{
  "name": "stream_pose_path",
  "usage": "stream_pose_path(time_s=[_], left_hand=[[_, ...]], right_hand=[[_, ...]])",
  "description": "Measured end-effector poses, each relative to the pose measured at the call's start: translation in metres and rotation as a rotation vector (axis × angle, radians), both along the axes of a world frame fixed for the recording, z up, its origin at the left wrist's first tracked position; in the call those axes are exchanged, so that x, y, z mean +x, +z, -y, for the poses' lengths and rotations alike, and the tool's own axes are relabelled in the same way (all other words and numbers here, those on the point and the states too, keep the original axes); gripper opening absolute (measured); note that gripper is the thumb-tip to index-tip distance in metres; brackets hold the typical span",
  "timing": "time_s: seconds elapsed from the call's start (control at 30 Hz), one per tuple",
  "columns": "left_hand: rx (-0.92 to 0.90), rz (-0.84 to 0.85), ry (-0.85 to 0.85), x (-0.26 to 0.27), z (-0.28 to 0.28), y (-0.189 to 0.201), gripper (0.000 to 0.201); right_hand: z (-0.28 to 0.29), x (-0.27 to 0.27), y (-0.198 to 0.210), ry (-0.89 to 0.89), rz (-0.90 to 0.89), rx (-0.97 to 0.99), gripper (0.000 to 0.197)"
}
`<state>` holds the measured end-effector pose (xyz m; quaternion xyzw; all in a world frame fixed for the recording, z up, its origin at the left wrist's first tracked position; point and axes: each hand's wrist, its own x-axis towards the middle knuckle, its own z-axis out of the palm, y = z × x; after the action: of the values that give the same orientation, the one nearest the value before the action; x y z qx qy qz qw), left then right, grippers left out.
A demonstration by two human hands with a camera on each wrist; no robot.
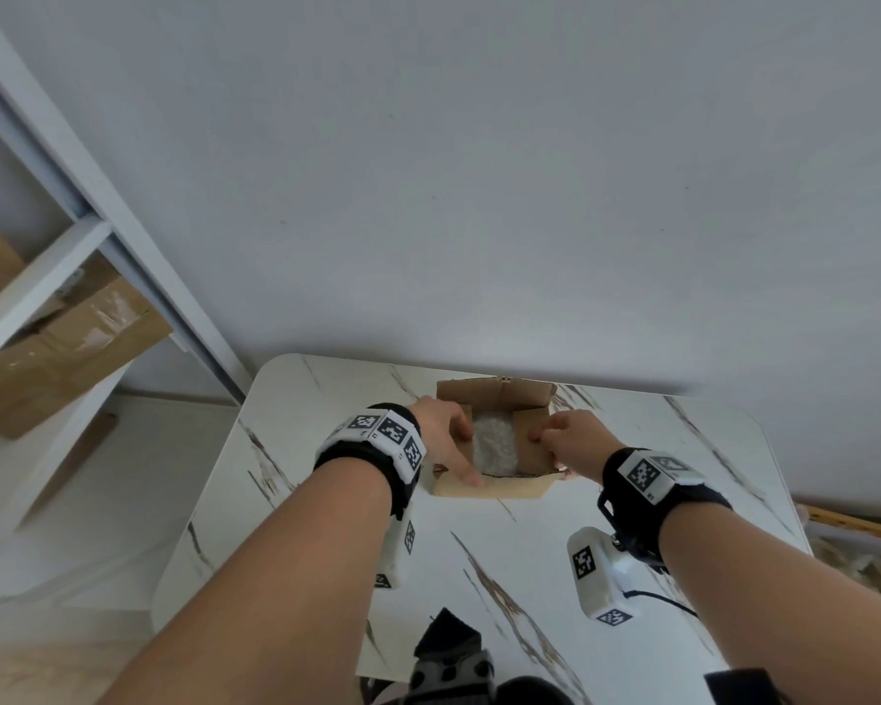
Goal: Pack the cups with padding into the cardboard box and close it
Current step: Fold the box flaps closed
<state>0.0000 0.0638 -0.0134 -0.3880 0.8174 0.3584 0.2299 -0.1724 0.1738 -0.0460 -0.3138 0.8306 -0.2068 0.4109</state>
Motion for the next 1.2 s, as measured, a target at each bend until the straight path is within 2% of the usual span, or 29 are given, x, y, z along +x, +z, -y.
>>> stream_pose_path(time_s=[0.2,0.37,0.47,0.5,0.57,0.63,0.73,0.8,0.87,0.93,1.1,1.2], left_hand=[[-0.014,-0.075,0.089,0.002,0.002,-0.003,0.055],[-0.103,-0.079,0.099,-0.001,0.0,-0.007,0.037],[-0.206,-0.07,0.109,-0.004,-0.003,-0.012,0.029],[-0.235,-0.07,0.119,-0.005,-0.004,-0.014,0.029],[-0.28,-0.058,0.153,-0.008,-0.007,-0.016,0.038],[-0.291,-0.042,0.218,-0.011,-0.008,-0.019,0.062],[-0.267,-0.062,0.344,-0.009,-0.006,-0.02,0.089],[-0.234,-0.09,0.349,-0.006,-0.006,-0.021,0.095],[-0.197,-0.095,0.254,-0.003,-0.005,-0.021,0.096],[-0.134,-0.107,0.196,-0.001,-0.003,-0.02,0.091],[-0.073,-0.138,0.178,0.005,0.005,-0.014,0.079],[-0.046,-0.164,0.191,0.007,0.006,-0.018,0.075]], right_hand=[[-0.009,-0.005,0.004,-0.032,0.156,-0.047,0.027],[-0.015,-0.009,0.004,0.012,0.154,-0.054,0.047],[-0.018,-0.009,0.006,0.077,0.149,-0.044,0.026],[-0.018,-0.009,0.004,0.1,0.113,-0.036,0.027],[-0.018,-0.007,0.001,0.138,-0.052,-0.001,0.037],[-0.018,-0.005,-0.001,0.15,-0.196,0.008,0.054],[-0.017,-0.008,-0.002,0.161,-0.25,-0.032,0.109],[-0.016,-0.007,0.0,0.226,-0.256,-0.082,0.123],[-0.014,-0.006,0.0,0.293,-0.275,-0.112,0.116],[-0.013,-0.006,-0.001,0.285,-0.289,-0.14,0.105],[-0.013,-0.008,0.001,0.209,-0.279,-0.158,0.088],[-0.013,-0.008,0.003,0.21,-0.281,-0.175,0.069]])
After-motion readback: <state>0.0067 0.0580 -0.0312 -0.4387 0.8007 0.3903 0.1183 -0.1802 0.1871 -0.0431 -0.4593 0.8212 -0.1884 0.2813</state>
